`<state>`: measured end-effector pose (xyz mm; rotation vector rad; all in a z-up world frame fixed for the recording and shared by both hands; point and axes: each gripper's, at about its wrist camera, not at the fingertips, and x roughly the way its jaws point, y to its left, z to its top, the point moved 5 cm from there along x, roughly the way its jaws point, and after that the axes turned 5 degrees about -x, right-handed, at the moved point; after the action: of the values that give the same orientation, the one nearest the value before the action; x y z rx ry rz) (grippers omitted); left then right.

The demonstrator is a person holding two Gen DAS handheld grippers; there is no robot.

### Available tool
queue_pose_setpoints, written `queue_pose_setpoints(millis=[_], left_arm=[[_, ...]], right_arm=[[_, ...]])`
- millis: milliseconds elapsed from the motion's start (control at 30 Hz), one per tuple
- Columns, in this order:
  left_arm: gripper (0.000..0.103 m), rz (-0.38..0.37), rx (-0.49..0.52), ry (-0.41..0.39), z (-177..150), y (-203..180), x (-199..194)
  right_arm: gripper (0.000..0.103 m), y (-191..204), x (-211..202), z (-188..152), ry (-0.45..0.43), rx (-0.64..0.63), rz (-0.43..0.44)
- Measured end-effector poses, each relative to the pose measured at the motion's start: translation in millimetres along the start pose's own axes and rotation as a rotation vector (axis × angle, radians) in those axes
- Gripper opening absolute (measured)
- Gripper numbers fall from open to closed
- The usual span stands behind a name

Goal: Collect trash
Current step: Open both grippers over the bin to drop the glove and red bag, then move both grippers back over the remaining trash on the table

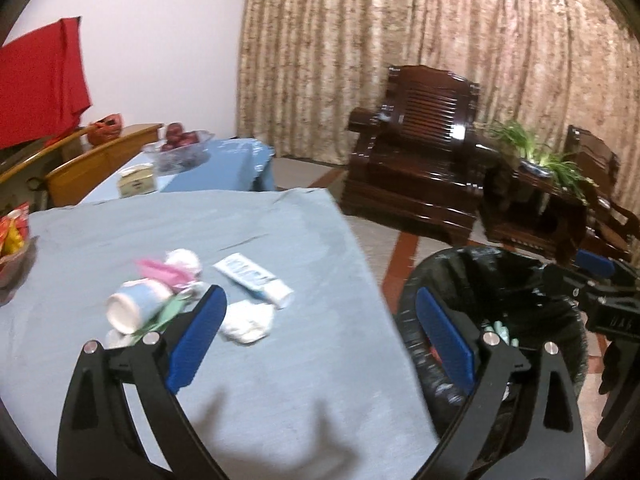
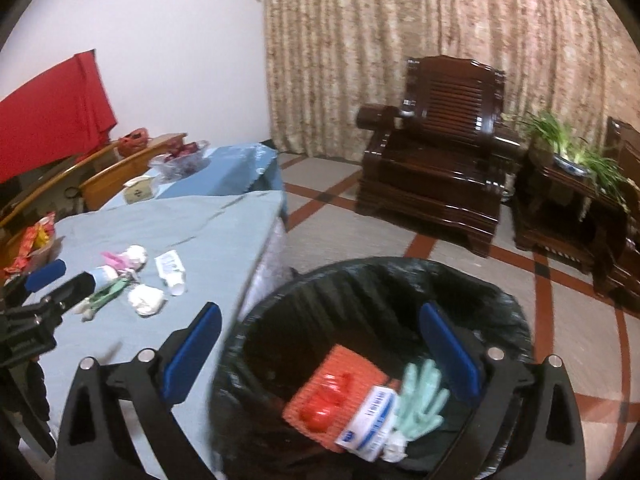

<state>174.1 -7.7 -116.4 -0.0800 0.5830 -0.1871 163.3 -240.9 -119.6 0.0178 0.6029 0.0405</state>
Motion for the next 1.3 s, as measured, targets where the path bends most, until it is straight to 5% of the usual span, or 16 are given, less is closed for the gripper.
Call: queue_pose_setpoints(millis=[600,1300], left_arm=[[0.093,0.217,-0.109,-0.027,-4,130,-26],[0.093,0.284,-0.158,0.021,-16,208,19]], right_arm=[[0.097,121,43,24,-0.022,-0.111,0.143],[0.097,213,131,14,0.061,-0.139,0.212]])
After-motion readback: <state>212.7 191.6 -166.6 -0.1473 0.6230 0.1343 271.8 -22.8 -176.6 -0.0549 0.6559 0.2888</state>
